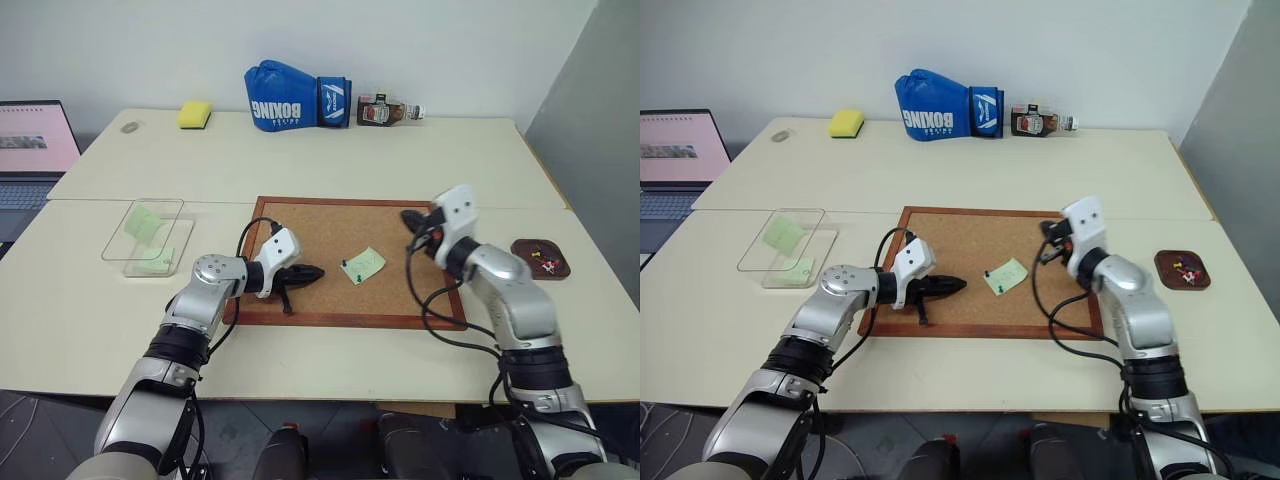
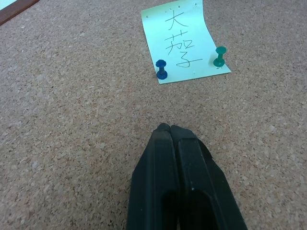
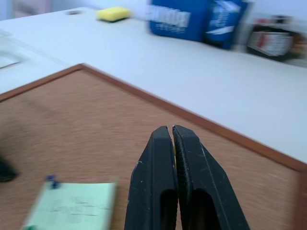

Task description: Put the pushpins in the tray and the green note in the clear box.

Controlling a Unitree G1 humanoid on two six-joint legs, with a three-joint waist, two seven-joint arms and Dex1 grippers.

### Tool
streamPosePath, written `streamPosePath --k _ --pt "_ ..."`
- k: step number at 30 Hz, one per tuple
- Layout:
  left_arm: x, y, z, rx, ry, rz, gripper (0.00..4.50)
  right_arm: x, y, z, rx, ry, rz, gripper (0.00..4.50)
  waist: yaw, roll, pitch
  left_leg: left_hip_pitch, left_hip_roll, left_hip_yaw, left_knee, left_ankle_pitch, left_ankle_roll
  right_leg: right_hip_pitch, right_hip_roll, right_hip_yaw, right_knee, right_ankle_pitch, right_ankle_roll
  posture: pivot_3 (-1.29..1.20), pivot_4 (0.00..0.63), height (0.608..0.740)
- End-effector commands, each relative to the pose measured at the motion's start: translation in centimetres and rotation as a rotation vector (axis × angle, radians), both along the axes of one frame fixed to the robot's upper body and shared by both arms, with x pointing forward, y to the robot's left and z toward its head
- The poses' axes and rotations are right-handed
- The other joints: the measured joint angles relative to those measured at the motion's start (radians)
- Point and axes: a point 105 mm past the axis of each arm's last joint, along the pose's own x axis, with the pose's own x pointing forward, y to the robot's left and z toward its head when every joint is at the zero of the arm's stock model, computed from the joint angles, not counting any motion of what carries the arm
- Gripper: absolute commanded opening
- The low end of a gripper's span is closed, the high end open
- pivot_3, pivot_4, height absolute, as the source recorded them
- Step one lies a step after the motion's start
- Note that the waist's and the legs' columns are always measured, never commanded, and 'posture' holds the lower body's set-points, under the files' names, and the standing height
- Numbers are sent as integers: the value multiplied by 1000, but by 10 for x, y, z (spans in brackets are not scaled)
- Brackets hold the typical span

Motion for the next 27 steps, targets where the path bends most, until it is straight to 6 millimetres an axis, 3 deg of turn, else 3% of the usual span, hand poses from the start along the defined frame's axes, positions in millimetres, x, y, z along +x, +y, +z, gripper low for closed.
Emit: streamPosePath --k 1,6,9,14,22,27 --pt "-11 11 -30 84 102 21 0 -14 -90 8 -58 -23 -330 70 -1 0 0 0 0 0 0 0 0 0 0 0 0 0 0 0 150 740" --pt "-12 11 -31 88 104 18 0 -27 -145 6 -74 22 -485 70 -8 4 -2 1 0 2 -2 0 0 -1 0 2 0 -1 0 0 150 740" --pt "-12 11 -33 96 103 18 0 -30 -162 3 -48 47 -502 70 -11 4 -3 2 0 2 -1 0 0 0 0 2 0 -3 -5 0 150 740" --pt "-15 10 -35 98 107 12 0 -23 -159 -9 28 103 -411 70 -19 5 -3 5 0 4 -1 0 1 3 0 4 0 -3 -5 0 150 740" --pt "-16 12 -34 103 105 11 0 -4 -173 -16 11 115 -458 70 -26 5 -3 5 0 5 -1 0 1 3 0 4 -1 -3 -5 0 150 740" --pt "-17 13 -34 104 103 16 0 5 -171 -26 15 151 -446 70 -27 5 -3 5 0 4 -2 0 1 3 0 4 -1 -2 -2 0 150 740"
